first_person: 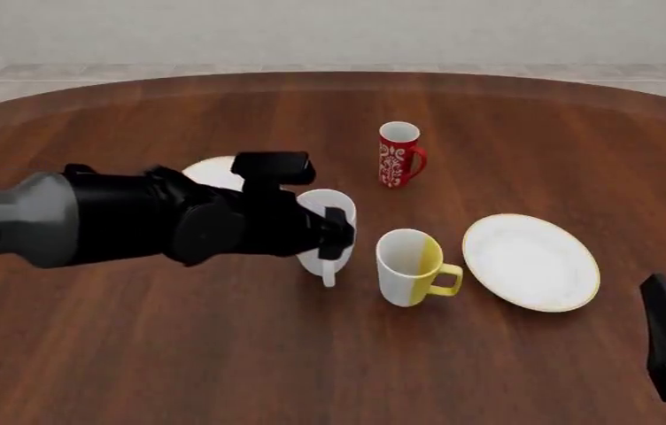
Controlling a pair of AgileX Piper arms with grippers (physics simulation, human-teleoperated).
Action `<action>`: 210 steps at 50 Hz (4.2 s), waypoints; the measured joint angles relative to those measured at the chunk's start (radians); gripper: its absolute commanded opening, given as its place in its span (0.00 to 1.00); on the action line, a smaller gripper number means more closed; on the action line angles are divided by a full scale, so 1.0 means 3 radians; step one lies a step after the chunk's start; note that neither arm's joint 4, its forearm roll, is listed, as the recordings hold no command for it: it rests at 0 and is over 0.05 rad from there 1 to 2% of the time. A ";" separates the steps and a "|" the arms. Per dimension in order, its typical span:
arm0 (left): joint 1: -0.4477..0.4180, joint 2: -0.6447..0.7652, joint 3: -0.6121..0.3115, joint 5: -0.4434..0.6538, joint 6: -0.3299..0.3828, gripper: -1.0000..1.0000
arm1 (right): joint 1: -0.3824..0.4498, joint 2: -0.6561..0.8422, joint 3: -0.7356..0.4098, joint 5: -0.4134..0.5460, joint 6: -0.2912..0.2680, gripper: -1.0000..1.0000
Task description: Put the white mug on the left plate.
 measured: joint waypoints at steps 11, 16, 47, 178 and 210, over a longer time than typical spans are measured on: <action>-0.0036 0.0126 -0.0010 -0.0056 -0.0094 1.00 | -0.0011 0.0000 -0.0009 0.0002 0.0005 1.00; -0.0044 0.0175 -0.0008 -0.0079 -0.0127 1.00 | -0.0016 0.0000 -0.0016 0.0004 0.0008 1.00; -0.0008 0.0460 0.0093 -0.0289 -0.0385 1.00 | -0.0024 0.0000 -0.0032 0.0027 0.0005 1.00; 0.1378 -0.0116 -0.0089 -0.0023 0.1370 0.00 | -0.0017 0.0004 0.0012 0.0051 -0.0021 1.00; 0.1445 0.0344 -0.0391 -0.0042 0.1309 0.00 | -0.0029 0.0004 0.0014 0.0065 -0.0028 1.00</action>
